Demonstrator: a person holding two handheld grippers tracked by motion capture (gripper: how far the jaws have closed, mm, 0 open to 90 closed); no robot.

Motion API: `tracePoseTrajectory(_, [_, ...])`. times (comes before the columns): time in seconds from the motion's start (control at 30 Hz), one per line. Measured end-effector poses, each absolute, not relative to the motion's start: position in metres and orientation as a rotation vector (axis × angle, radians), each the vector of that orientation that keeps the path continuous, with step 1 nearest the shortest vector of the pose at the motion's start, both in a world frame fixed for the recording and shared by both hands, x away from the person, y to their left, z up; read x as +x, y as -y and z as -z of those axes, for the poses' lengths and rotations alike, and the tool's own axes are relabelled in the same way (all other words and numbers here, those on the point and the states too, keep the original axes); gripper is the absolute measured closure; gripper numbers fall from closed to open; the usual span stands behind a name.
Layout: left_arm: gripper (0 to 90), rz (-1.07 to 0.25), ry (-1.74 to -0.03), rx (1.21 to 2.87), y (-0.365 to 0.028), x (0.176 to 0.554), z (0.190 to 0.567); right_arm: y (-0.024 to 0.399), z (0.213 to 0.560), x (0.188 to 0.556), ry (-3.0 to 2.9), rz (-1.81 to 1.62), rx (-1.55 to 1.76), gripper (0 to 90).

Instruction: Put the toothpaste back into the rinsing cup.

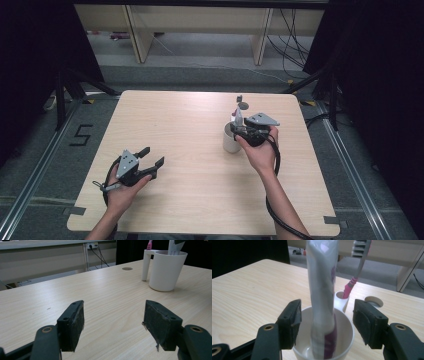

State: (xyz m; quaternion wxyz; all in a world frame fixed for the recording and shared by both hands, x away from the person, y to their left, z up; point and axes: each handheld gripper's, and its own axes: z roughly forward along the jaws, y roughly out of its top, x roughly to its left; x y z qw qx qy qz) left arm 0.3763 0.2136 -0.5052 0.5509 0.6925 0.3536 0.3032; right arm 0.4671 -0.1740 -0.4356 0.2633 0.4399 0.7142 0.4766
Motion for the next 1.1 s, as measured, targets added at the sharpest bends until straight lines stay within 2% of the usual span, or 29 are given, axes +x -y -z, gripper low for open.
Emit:
tracePoseTrajectory(0.73, [32.8, -0.716, -0.854, 1.646, -0.215, 0.377, 0.507, 0.212, 0.451, 0.43, -1.967, -1.26, 1.192, 39.1])
tracePoseTrajectory(1.1, [32.6, -0.714, -0.85, 1.632, -0.216, 0.38, 0.51, 0.238, 0.477, 0.406, -1.946, -1.254, 1.245, 39.0])
